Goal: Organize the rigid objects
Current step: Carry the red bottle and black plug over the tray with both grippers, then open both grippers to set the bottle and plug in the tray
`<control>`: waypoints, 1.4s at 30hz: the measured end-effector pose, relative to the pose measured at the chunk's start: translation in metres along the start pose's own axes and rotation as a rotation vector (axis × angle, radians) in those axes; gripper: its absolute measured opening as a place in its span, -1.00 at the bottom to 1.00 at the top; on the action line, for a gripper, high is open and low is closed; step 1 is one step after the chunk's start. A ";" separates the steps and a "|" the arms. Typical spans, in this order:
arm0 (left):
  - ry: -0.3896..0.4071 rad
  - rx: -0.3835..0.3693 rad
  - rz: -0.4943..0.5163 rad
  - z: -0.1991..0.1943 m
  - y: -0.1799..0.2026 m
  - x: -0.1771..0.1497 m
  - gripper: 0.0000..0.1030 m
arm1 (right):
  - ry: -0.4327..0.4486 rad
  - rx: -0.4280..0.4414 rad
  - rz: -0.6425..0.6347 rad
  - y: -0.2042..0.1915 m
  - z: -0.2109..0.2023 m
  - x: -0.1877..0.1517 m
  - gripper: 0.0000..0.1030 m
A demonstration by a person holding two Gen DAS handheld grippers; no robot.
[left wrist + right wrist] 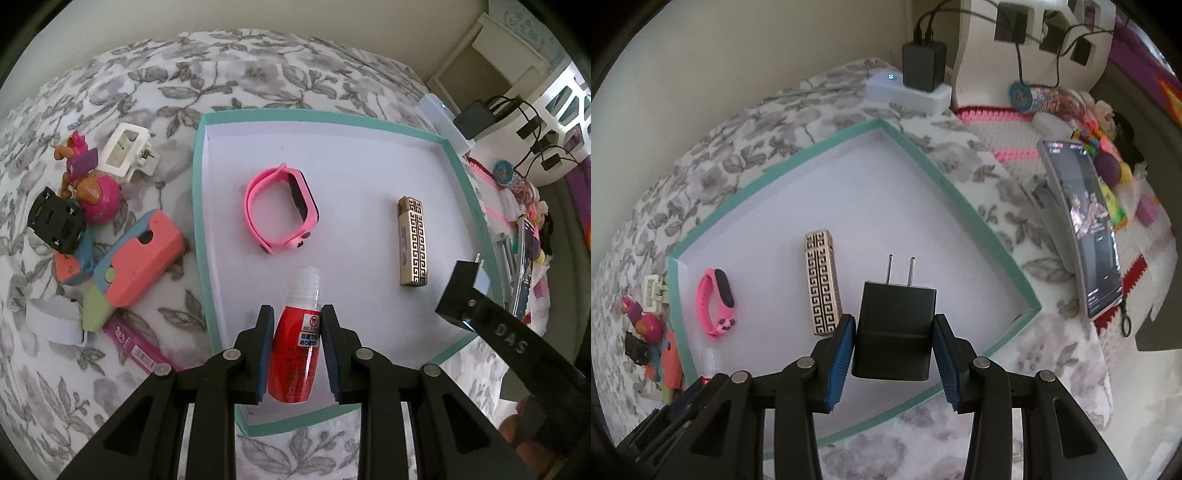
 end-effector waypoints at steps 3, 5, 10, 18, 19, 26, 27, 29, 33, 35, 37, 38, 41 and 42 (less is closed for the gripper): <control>-0.012 -0.011 -0.013 0.005 -0.003 -0.001 -0.48 | -0.029 -0.002 -0.002 0.000 0.008 -0.004 -0.13; -0.023 -0.015 -0.027 0.009 -0.006 -0.002 -0.48 | -0.047 -0.002 -0.006 -0.001 0.012 -0.006 -0.13; -0.046 -0.019 -0.050 0.019 -0.011 -0.006 -0.48 | -0.078 -0.013 -0.019 -0.002 0.022 -0.010 -0.13; -0.043 -0.014 -0.040 0.023 -0.006 -0.001 -0.48 | -0.105 -0.017 -0.021 -0.001 0.031 -0.015 -0.13; -0.043 -0.016 -0.043 0.023 -0.007 -0.002 -0.48 | -0.105 -0.019 -0.023 0.000 0.031 -0.015 -0.13; -0.051 -0.014 -0.040 0.022 -0.008 -0.003 -0.48 | -0.110 -0.023 -0.021 -0.004 0.034 -0.013 -0.11; -0.053 -0.015 -0.040 0.021 -0.008 -0.003 -0.48 | -0.111 -0.022 -0.019 -0.003 0.034 -0.013 -0.11; -0.050 -0.016 -0.039 0.019 -0.007 -0.002 -0.48 | -0.114 -0.022 -0.020 -0.003 0.033 -0.012 -0.09; -0.025 -0.020 -0.028 0.010 -0.005 0.000 -0.48 | -0.109 -0.023 -0.025 -0.004 0.031 -0.009 0.11; -0.012 -0.023 -0.029 0.005 -0.005 0.002 -0.45 | -0.096 -0.027 -0.027 -0.005 0.027 -0.006 0.14; -0.002 -0.024 -0.034 0.000 -0.005 0.004 -0.42 | -0.081 -0.030 -0.027 -0.005 0.023 -0.004 0.20; 0.007 -0.018 -0.035 -0.002 -0.006 0.004 -0.38 | -0.075 -0.031 -0.027 -0.005 0.021 -0.003 0.22; 0.037 -0.004 -0.035 -0.012 -0.009 0.007 -0.24 | -0.062 -0.034 -0.031 -0.006 0.018 -0.001 0.26; 0.047 0.000 -0.038 -0.014 -0.010 0.007 -0.21 | -0.059 -0.033 -0.034 -0.006 0.018 0.000 0.29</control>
Point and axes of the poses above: each gripper's, at about its wrist camera, not at the fingertips, and z roughly the way its jaws point, y to its right, x to its top, the point moved 6 cm from there along z, roughly the way its jaws point, and after that the axes turned 2 degrees about -y, right-handed, at the moved point
